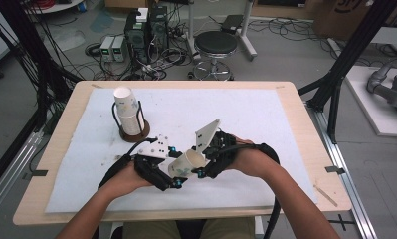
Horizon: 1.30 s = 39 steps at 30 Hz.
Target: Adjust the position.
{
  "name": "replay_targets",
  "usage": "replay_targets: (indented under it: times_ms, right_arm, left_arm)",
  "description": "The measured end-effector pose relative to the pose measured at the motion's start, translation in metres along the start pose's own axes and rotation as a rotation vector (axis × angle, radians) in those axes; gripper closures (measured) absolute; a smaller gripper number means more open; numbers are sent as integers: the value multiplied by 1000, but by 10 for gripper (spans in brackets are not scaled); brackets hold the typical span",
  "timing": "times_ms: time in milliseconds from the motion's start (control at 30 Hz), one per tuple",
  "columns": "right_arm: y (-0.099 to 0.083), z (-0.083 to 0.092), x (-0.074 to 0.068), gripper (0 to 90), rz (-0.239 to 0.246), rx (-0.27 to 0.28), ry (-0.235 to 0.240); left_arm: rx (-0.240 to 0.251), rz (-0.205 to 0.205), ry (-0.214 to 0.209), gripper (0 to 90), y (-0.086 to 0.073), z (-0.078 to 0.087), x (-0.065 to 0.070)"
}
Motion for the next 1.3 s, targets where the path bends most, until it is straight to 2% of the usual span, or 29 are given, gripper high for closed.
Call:
replay_targets:
  times_ms: [67,100,333,567,767,867,900,933,1033,1300]
  right_arm:
    - [1,-2,-1,355,31,-23,-5]
    - [0,-2,-2,355,25,-40,-5]
    - [2,-4,-5,355,47,-66,14]
    - [3,-7,-7,355,61,-78,20]
    - [3,-9,-7,351,57,-74,24]
    - [3,-8,-7,325,34,-52,29]
    - [3,-9,-6,286,4,-10,31]
    - [3,-9,-6,286,4,-10,31]
    - [1,-9,-5,221,-88,54,32]
    - [-8,1,3,211,-219,212,10]
  left_arm:
    - [-6,3,-5,202,0,-1,0]
    - [-11,4,-9,209,0,-2,0]
    - [-46,9,-32,269,-1,-6,0]
    - [-70,7,-57,364,-3,-9,-1]
    - [-77,3,-59,369,-4,-11,-2]
    - [-62,6,-60,361,-5,-11,-1]
    - [-52,9,-58,345,-6,-11,-1]
    - [-43,12,-57,345,-6,-11,-1]
    - [-7,19,-45,333,-9,-10,-2]
    - [81,49,-16,319,-19,-5,-3]
Point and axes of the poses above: each handheld gripper's, and its own axes: z roughly backward along the jaws, y roughly out of its top, x roughly to its right, the point moved 6 cm from there along -z, roughly forward along the jaws, and after that the axes turned 10 degrees about -y, right-handed, at the moved point
